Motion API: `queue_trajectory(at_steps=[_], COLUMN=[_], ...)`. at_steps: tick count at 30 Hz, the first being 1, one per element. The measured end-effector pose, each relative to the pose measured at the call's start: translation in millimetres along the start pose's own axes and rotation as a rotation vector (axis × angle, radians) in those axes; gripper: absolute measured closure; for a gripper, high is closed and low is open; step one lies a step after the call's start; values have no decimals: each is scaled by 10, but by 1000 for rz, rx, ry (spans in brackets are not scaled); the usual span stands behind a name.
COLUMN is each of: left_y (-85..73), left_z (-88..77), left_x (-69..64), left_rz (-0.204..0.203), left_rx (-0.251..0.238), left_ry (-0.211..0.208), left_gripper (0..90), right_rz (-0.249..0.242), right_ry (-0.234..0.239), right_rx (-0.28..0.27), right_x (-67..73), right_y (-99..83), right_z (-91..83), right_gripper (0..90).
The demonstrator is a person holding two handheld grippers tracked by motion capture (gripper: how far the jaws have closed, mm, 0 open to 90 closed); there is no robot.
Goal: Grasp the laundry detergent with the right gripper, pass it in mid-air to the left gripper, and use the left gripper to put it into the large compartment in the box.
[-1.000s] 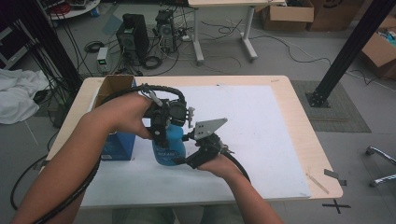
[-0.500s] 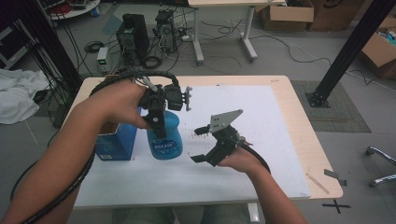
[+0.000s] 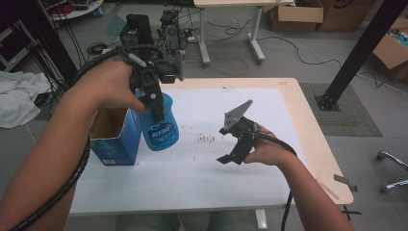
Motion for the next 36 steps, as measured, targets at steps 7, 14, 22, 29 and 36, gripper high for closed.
queue_trajectory(at_steps=[7, 14, 22, 29, 36], left_y=[-174, -439, -747, -940, -1037], left_z=[-288, -537, -727, -679, -591], left_x=[260, 532, 765, 957, 1085], left_rz=[-211, -410, -579, -690, -770], left_rx=[-69, -119, -184, -182, -196], left_ry=[13, 9, -24, -8, 42], left_gripper=[384, 384, 384, 384, 384], right_rz=[-47, -84, -112, -124, -134], right_ry=[1, 12, 12, 12, 14], right_rx=[164, 275, 325, 346, 344], right_x=[-62, -97, -122, -108, -84], right_y=[-79, -58, -18, -17, 1], right_z=[-84, -185, -250, -244, -253], right_gripper=[0, 0, 0, 0, 0])
Point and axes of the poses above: each handheld gripper's, and its own axes: z roughly forward along the jaws, y roughly out of its top, x roughly to its left, the point moved 5 cm from there along z, roughly forward along the jaws, and after that the axes turned 13 degrees about -y, right-handed, at the moved point
